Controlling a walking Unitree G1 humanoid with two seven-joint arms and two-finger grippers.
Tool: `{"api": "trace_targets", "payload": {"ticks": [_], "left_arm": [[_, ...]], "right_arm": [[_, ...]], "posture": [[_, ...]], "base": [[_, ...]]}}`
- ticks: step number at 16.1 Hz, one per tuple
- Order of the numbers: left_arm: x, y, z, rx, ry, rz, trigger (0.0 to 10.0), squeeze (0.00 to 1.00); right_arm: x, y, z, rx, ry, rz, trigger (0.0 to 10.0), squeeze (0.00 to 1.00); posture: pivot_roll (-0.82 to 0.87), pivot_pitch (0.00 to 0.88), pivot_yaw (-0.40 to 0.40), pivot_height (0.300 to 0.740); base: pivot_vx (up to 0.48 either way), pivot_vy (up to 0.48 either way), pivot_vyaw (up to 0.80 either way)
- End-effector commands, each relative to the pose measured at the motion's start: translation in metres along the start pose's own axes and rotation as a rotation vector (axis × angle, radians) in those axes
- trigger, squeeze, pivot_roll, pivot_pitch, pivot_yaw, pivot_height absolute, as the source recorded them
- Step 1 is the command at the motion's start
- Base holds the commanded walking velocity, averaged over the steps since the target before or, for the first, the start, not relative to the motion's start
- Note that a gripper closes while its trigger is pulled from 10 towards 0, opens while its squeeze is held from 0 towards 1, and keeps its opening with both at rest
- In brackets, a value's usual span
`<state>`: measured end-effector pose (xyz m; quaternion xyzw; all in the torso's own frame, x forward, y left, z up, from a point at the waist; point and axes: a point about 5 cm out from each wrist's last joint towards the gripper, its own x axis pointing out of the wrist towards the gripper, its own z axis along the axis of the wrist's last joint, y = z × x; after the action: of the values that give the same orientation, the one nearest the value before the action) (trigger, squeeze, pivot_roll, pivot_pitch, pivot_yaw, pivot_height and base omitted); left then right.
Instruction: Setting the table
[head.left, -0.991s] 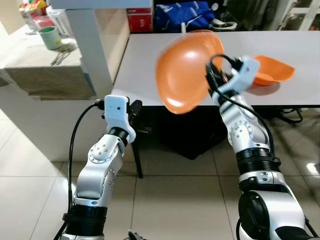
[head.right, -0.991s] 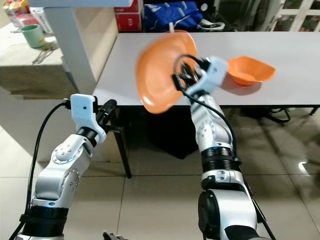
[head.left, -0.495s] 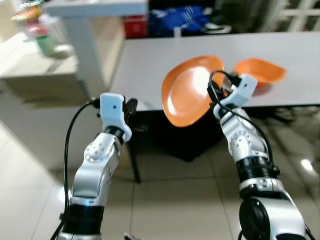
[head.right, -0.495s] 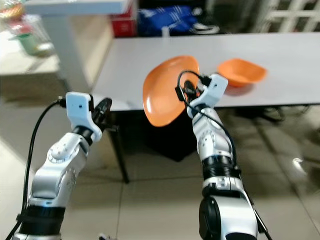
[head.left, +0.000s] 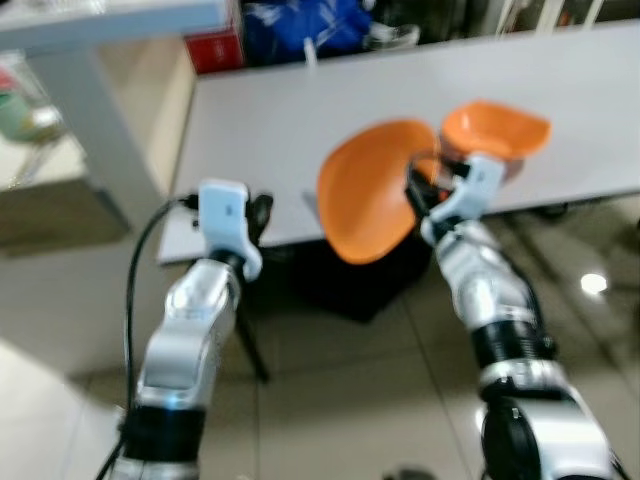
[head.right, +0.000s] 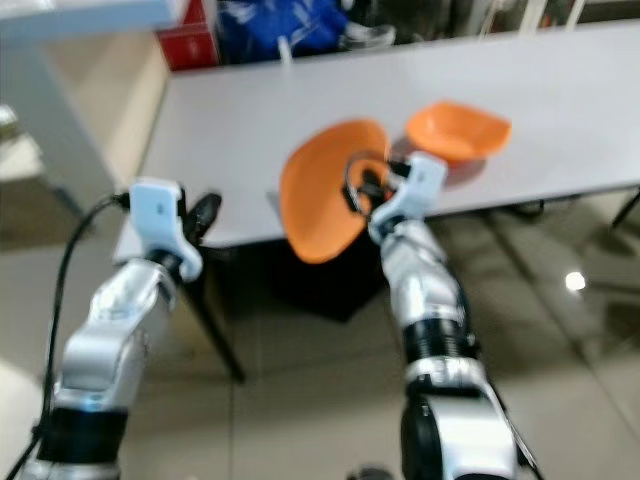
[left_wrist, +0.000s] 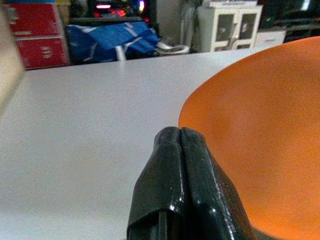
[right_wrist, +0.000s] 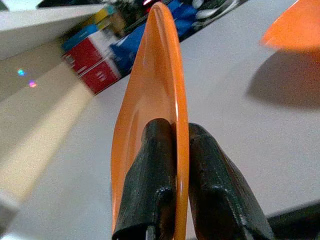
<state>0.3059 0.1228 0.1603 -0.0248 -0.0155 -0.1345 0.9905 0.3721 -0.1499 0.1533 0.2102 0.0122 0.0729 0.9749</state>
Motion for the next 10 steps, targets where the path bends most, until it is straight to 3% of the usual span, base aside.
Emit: {"api": "trace_targets", "payload": {"ticks": [1, 5, 9, 10], "left_arm": [[0.001, -0.001, 0.004, 0.020, -0.010, -0.008, 10.0, 0.00], [0.002, -0.001, 0.004, 0.017, -0.007, -0.007, 10.0, 0.00], [0.001, -0.003, 0.003, 0.001, -0.009, -0.009, 10.0, 0.00], [0.001, -0.003, 0.003, -0.002, -0.007, -0.013, 10.0, 0.00]], "right_arm": [[0.001, 0.004, 0.008, -0.023, -0.042, 0.009, 10.0, 0.00], [0.000, 0.018, 0.006, -0.117, -0.048, 0.075, 10.0, 0.00], [0.000, 0.047, 0.012, -0.240, -0.068, 0.242, 10.0, 0.00], [0.003, 0.058, 0.021, -0.232, -0.088, 0.293, 10.0, 0.00]], "posture": [[-0.11, 0.000, 0.070, 0.740], [-0.11, 0.000, 0.073, 0.740], [-0.11, 0.000, 0.073, 0.740], [-0.11, 0.000, 0.073, 0.740]], "base": [[0.480, 0.000, 0.00], [0.474, 0.000, 0.00], [0.000, 0.000, 0.00], [0.000, 0.000, 0.00]]}}
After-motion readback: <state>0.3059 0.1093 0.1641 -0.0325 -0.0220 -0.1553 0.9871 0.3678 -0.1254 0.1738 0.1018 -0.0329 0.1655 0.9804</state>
